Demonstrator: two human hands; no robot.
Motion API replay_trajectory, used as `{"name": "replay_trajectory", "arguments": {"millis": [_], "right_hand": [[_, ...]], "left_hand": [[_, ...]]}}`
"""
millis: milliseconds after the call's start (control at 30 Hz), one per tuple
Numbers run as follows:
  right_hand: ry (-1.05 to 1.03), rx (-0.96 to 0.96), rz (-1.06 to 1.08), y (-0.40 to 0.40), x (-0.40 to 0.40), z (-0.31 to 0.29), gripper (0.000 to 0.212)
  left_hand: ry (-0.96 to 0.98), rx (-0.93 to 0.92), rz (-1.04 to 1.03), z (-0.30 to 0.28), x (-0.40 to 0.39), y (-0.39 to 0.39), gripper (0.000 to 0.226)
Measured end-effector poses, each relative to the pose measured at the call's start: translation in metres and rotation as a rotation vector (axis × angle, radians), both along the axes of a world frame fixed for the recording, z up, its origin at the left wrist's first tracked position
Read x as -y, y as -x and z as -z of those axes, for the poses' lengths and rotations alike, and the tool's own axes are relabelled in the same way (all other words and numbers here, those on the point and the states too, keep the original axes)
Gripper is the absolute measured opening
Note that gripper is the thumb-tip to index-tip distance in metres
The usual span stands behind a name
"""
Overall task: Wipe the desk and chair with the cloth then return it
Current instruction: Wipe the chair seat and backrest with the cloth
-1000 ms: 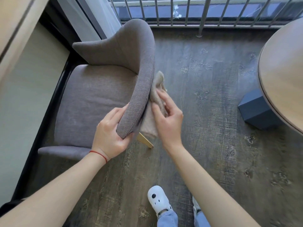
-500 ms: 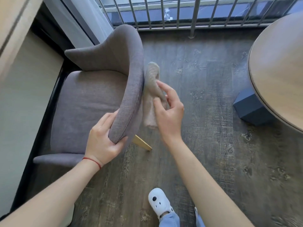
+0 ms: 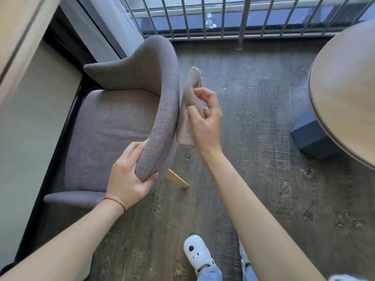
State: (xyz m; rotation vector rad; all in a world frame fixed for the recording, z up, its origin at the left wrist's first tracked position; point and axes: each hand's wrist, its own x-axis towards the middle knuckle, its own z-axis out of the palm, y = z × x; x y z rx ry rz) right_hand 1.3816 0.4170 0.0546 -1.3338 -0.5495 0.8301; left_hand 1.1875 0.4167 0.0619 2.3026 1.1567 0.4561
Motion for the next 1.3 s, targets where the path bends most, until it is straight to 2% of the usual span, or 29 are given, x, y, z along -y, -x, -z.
{"name": "replay_trajectory", "arguments": {"millis": [67,200,367,500,600,667,767,933,1100,1233,1300], "right_hand": [[0.011,-0.005,-0.042,0.019,0.006,-0.001,0.031],[-0.065,0.172,-0.171,0.038,0.057,0.013,0.037],[-0.136,0.235,-0.092,0.033,0.042,0.015,0.036],[-0.065,0.366,-0.262,0.029,0.054,0.033,0.031],[0.047,0.264,-0.147,0.002,0.038,0.040,0.036],[0.029,0.170,-0.087,-0.005,0.012,0.029,0.039],[-0.013,0.144,-0.137,0.007,-0.009,0.018,0.041],[0.037,0.188,-0.328,0.005,0.040,0.022,0.038],[0.006,-0.010,-0.042,0.001,0.013,-0.006,0.043],[0.103,-0.047,-0.083,0.024,0.023,-0.029,0.041],[0.150,0.001,-0.144,0.020,0.046,-0.047,0.039]], "left_hand": [[0.008,0.002,-0.003,0.000,0.000,0.000,0.060],[0.015,0.010,-0.012,0.001,0.001,-0.001,0.060],[0.013,0.014,-0.008,-0.001,0.001,-0.002,0.061],[0.003,0.008,-0.013,-0.001,0.002,-0.002,0.062],[-0.004,-0.001,-0.011,0.001,0.001,0.000,0.063],[-0.007,0.002,-0.010,0.001,0.000,0.001,0.063],[0.002,0.011,-0.003,0.002,0.001,0.001,0.064],[0.003,0.031,-0.004,0.001,0.001,0.001,0.066],[0.001,0.034,-0.007,0.003,0.001,0.002,0.066],[0.051,-0.024,-0.060,-0.002,0.005,-0.001,0.068],[0.182,-0.059,-0.131,-0.010,0.010,-0.006,0.070]]}}
